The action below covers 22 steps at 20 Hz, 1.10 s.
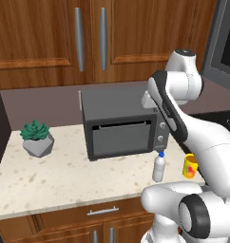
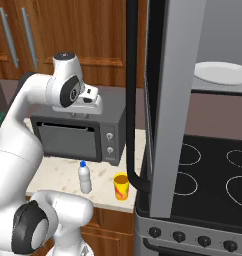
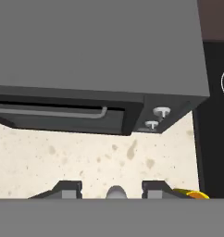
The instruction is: Place the microwavable item in the microwave. Then, close the microwave door and press the start button.
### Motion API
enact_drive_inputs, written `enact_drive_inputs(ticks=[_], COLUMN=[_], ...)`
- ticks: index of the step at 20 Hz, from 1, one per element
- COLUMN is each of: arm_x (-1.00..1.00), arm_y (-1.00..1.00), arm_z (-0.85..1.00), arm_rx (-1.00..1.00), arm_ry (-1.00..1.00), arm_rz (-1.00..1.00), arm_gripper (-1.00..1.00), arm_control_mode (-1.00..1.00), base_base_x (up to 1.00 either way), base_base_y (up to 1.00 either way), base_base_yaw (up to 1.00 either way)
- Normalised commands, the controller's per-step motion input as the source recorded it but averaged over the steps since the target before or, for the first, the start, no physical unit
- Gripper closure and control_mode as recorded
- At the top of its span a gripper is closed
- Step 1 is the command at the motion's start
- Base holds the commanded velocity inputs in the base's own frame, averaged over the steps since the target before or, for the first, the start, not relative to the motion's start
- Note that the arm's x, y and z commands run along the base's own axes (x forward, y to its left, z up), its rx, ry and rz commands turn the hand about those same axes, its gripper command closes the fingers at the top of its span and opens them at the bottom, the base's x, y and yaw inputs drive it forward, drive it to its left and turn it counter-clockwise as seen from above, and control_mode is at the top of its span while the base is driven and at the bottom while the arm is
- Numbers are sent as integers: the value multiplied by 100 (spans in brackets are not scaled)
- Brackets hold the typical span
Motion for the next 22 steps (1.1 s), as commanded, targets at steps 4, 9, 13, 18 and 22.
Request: enact_drive_inputs(ticks=[4, 9, 13, 18, 22], arm_x=[-13, -46, -59, -27, -13], arm_y=[0, -10, -41, -47, -61], arm_z=[0, -28, -47, -43, -36], arm_rx=[0, 0, 6, 5, 4], arm_ry=[-4, -4, 0, 2, 2], arm_rz=[0, -3, -19, -24, -27], arm_gripper=[-100, -100, -100, -100, -100], arm_control_mode=[-100, -100, -100, -100, -100], base_base_x=[0, 0, 0, 0, 0], base_base_y=[0, 0, 0, 0, 0], base_base_yaw=[0, 0, 0, 0, 0])
